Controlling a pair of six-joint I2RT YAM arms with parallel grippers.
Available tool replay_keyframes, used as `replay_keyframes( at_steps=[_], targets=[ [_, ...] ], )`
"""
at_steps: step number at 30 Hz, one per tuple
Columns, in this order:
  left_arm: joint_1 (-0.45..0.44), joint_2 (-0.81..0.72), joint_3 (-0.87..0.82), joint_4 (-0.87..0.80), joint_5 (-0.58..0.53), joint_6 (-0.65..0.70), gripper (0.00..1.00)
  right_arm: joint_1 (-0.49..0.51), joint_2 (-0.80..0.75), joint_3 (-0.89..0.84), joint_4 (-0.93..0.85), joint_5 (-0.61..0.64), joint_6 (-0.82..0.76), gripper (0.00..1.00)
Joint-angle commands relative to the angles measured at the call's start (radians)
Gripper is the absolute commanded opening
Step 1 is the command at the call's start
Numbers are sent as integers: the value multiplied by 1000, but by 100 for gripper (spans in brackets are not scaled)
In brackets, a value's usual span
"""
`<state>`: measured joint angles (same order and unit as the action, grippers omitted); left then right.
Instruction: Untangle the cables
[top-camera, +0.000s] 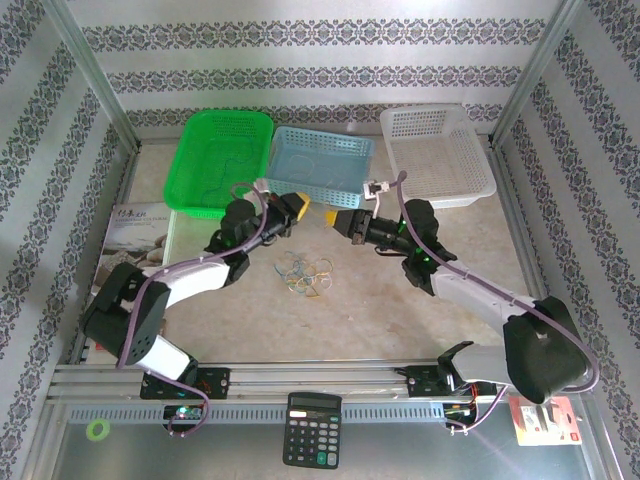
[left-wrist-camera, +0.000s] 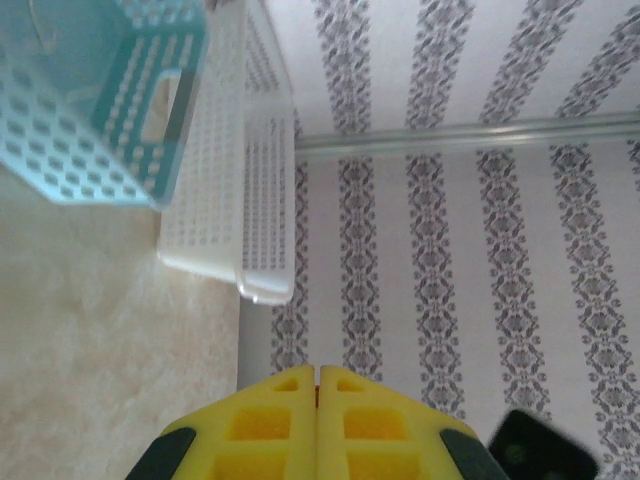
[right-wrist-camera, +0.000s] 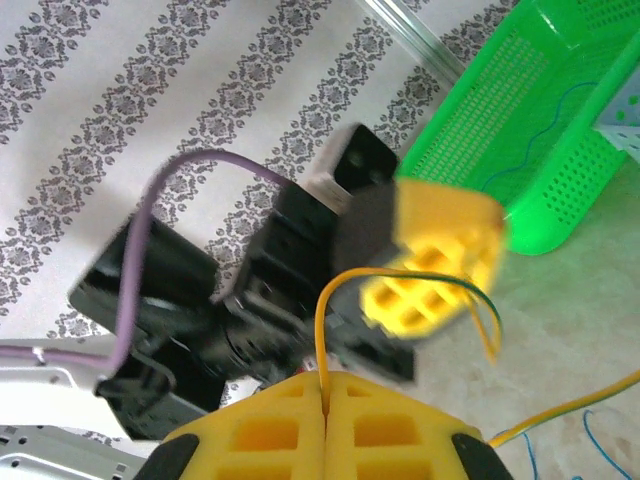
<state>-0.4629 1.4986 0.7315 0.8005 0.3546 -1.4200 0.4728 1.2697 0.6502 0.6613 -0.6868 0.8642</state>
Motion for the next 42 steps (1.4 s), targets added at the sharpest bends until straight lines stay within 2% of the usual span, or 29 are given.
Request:
replay_keyframes(
  at_steps=[1,6,11,19,23,29,35,42],
  targets=[
    [47,-98,92,-129,6,130,0,-11,-23,-34,-39,-13,-53,0],
    [68,-152,218,-261,42,249,0,-4,7,-84,-76,14,-108,0],
    [69,-154,288,-288,83,269,0,20,50,-99,-72,36,-124,0],
    [60,-156,317,-291,115,261,0,60,123,-73,-58,61,-135,12],
    [52,-155,323,-291,124,259,0,75,155,-58,-52,72,-137,21],
    [50,-156,338,-308,128,276,0,75,173,-60,-41,84,-135,23],
    [46,-156,338,-346,122,315,0,33,96,-92,-98,98,-156,33],
    [41,-164,337,-450,105,427,0,-78,-77,-109,-360,182,-241,41]
  ],
)
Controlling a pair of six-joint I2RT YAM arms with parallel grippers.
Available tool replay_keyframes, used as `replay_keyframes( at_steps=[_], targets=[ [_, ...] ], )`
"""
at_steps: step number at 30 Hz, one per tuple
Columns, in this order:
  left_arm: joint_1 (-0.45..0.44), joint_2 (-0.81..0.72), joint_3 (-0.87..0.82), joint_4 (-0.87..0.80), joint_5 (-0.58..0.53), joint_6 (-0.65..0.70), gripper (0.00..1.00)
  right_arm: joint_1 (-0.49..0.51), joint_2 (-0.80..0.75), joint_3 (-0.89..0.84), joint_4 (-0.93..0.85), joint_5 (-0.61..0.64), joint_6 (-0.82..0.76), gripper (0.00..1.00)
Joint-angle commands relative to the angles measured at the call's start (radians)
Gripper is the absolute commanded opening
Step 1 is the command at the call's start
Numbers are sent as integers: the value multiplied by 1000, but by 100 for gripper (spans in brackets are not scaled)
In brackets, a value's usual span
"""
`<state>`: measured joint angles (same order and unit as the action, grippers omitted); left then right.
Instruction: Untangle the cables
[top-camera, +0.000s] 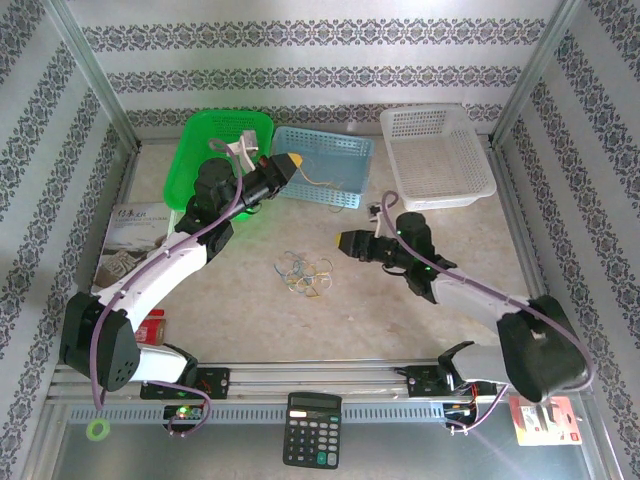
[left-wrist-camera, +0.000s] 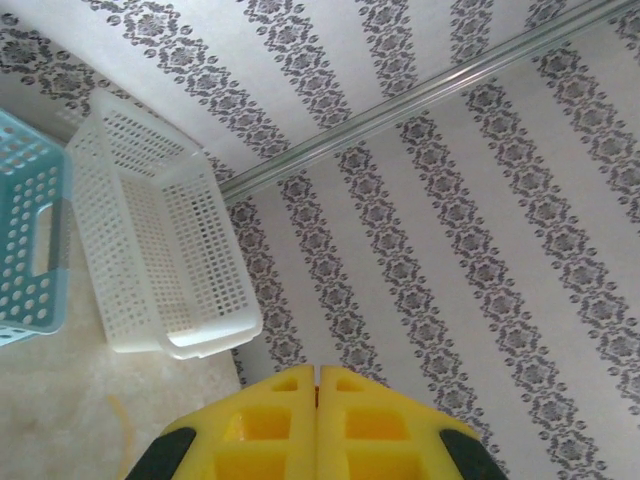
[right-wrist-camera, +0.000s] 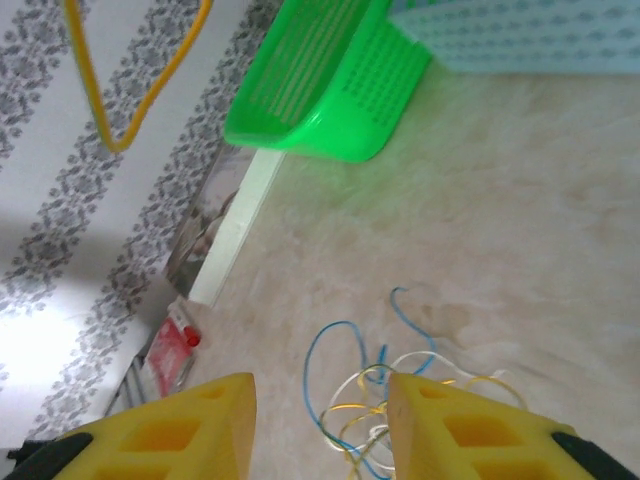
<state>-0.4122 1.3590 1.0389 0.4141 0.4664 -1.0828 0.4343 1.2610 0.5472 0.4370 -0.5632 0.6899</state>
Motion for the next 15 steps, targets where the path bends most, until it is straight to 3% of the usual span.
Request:
replay_keyframes(
  at_steps=[1,8,15],
  targets=[
    [-10,-26,28,-77,-9,106,0,-56,-89,-4,-166,69,-78,43],
    [-15,-26,29,-172,-12,215,0,-97,-228,92,-370,129,-195,54],
    [-38,3,62,-234,43,279,0,-14,-176,241,-433,66,-341,61]
  ],
)
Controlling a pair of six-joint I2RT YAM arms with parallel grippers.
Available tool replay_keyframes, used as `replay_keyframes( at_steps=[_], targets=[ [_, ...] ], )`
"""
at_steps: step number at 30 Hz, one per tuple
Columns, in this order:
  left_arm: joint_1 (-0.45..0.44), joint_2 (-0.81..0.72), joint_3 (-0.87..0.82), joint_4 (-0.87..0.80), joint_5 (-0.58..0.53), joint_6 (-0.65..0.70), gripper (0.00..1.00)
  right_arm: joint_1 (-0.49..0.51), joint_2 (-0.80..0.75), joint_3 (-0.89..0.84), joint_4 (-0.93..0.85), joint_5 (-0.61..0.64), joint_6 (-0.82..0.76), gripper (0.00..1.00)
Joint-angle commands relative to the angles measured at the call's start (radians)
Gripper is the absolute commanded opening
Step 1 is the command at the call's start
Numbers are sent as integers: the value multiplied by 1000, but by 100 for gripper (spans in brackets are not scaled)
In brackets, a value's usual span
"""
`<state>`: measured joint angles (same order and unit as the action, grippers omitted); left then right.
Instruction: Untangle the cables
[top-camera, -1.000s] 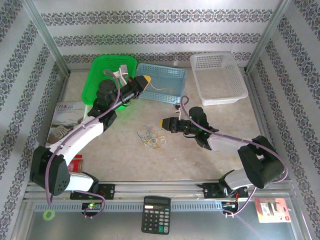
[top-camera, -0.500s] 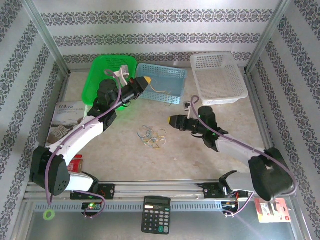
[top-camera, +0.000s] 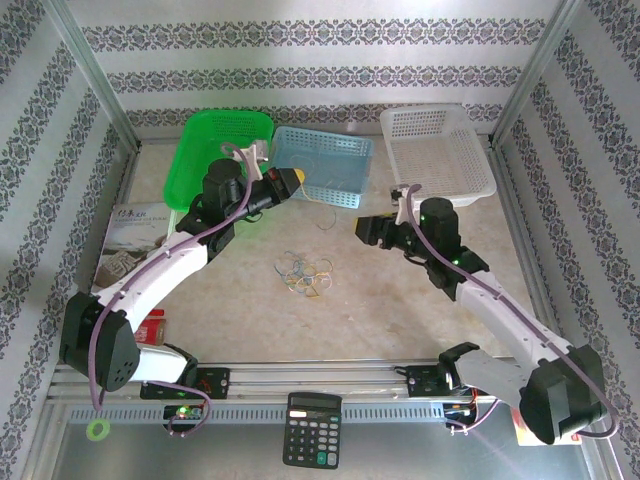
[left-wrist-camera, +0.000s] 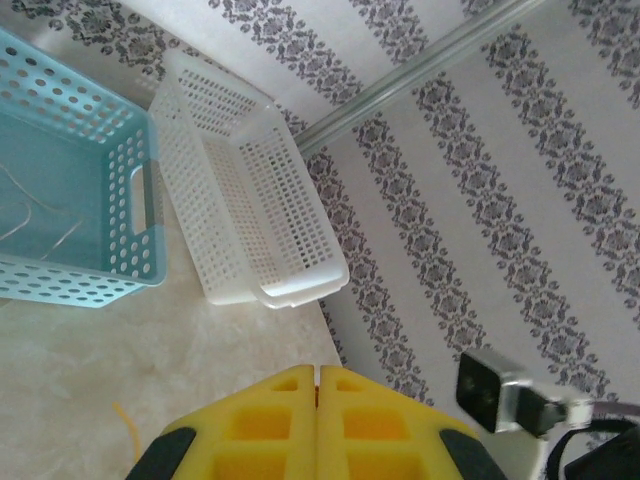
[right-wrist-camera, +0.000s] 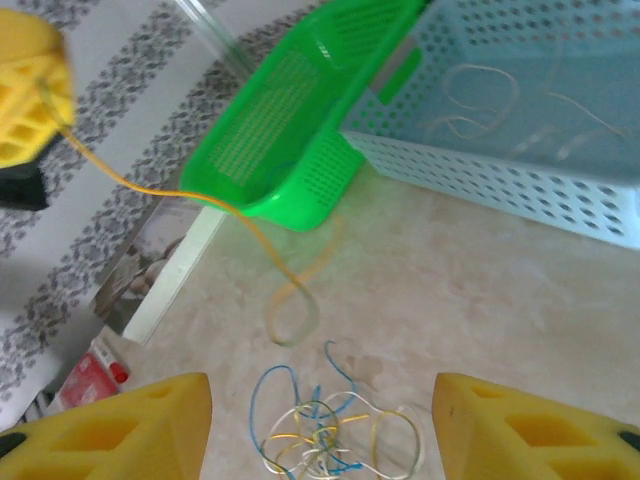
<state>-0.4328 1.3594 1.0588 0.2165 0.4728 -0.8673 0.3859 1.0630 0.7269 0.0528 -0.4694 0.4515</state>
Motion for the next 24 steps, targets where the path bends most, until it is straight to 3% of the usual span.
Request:
replay_keyframes(
  at_steps=[1,7,20,22,24],
  targets=[
    [-22,9,47,-42,44,68,0,51,38,82,-51,-30,-121,61],
    [-59,42,81,-75,81,90,0,125,123,174,-63,-25,-220,62],
    [-127,77,112,-91,86,100,0,146,203,232,-54,6,-258,60],
    [-133,79,115,-88,88,96,0,147,214,235,-48,9,-258,56],
    [-137,84,119,-89,90,96,0,145,225,240,-42,11,-256,46]
  ],
)
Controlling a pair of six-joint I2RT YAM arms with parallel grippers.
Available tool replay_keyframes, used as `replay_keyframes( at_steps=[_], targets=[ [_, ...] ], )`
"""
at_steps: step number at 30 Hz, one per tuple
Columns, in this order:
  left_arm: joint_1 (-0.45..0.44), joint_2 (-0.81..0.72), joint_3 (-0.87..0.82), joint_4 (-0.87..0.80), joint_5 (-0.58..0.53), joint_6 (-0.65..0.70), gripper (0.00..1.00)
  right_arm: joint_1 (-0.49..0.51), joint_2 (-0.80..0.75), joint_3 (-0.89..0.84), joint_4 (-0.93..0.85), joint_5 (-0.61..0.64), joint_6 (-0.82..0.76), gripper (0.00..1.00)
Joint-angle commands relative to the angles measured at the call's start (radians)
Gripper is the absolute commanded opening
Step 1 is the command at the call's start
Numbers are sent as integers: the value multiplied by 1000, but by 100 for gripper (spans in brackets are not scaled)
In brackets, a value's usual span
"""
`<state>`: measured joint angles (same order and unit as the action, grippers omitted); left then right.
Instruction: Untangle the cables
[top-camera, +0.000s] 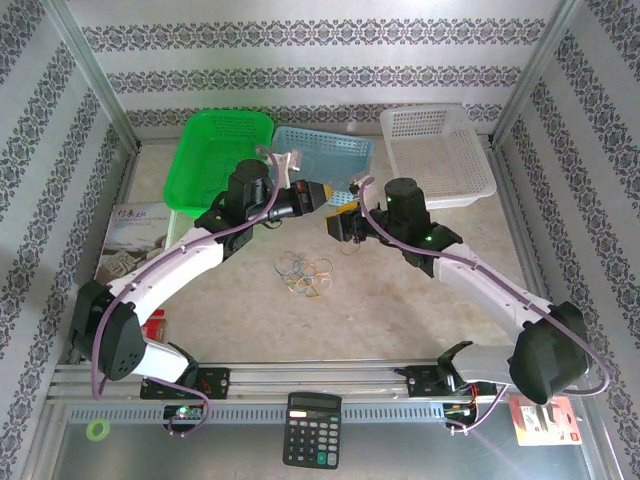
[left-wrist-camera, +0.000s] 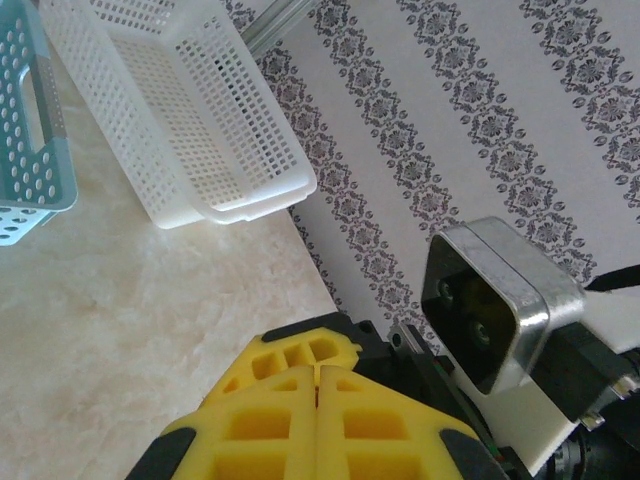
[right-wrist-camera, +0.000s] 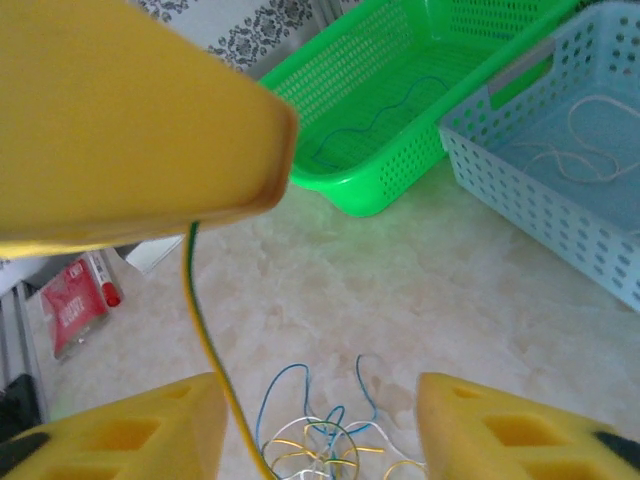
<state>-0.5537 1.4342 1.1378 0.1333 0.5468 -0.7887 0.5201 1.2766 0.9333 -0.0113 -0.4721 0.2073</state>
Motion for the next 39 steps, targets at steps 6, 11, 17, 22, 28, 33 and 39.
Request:
replay_keyframes(
  at_steps=[6,11,17,22,28,33,39],
  targets=[
    [-22,17,42,1,12,10,0,-2,23,35,31,1,-4,0],
    [-22,28,44,25,2,-3,0,-43,9,5,65,-14,33,0],
    [-22,27,48,29,-54,-2,91,-136,6,-5,67,34,78,0],
    [-19,-6,44,-34,-119,39,100,-277,36,25,60,141,139,0],
    [-16,-42,-1,-60,-155,48,100,-408,146,148,49,308,199,0],
    [-14,-67,-28,-67,-162,45,100,-471,300,301,25,444,223,0],
    [-11,-106,-55,-80,-177,37,100,-518,542,532,-69,511,210,0]
  ],
)
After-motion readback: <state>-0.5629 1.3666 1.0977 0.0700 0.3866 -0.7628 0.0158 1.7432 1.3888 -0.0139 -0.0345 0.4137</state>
